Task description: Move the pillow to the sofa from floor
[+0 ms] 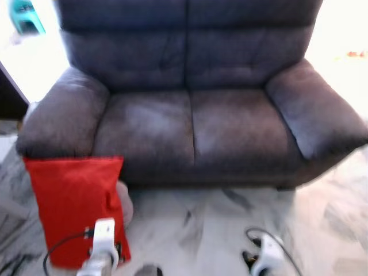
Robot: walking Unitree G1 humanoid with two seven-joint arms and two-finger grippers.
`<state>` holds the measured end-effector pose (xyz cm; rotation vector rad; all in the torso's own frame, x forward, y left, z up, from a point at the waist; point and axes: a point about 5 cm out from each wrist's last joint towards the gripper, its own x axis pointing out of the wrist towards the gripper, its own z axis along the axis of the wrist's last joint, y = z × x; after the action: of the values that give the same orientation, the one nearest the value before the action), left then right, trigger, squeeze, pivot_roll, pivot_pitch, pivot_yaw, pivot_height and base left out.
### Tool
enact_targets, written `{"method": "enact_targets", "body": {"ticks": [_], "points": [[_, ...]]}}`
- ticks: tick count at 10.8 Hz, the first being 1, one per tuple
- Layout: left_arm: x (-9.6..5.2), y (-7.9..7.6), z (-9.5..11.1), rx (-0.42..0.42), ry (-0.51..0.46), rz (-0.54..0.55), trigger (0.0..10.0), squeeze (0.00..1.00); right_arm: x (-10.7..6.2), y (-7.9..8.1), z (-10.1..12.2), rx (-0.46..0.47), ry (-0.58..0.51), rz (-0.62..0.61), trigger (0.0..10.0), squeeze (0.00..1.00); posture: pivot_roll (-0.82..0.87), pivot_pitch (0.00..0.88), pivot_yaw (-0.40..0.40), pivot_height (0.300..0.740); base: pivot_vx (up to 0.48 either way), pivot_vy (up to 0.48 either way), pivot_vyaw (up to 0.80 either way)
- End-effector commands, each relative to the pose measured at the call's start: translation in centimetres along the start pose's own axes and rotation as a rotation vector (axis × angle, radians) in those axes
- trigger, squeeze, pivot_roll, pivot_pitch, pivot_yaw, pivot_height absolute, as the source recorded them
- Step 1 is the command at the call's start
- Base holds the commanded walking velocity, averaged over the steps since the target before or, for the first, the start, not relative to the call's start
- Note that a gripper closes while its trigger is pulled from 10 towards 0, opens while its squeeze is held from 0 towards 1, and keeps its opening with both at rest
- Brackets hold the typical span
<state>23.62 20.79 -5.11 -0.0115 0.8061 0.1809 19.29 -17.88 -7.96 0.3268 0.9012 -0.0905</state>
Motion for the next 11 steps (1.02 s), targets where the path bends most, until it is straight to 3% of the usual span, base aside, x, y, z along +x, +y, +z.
{"method": "enact_targets", "body": {"ticks": [1,4,11], "points": [[-0.19,0.33,-1.16,-0.002,0.036,0.007,10.0,0.00,-0.19,-0.50,-0.58,0.008,0.015,-0.016,10.0,0.00,0.08,0.088,0.003,0.703,-0.386,0.000,0.00],[-0.18,0.34,-1.12,0.001,0.035,0.012,10.0,0.00,-0.23,-0.64,-0.68,0.008,0.020,-0.020,10.0,0.00,0.08,0.092,0.002,0.703,-0.339,0.000,0.00],[-0.19,0.45,-1.11,0.010,0.035,0.045,10.0,0.00,-0.22,-0.62,-0.59,-0.007,0.020,-0.016,10.0,0.00,0.08,0.092,-0.003,0.703,0.041,0.000,0.00]]}}
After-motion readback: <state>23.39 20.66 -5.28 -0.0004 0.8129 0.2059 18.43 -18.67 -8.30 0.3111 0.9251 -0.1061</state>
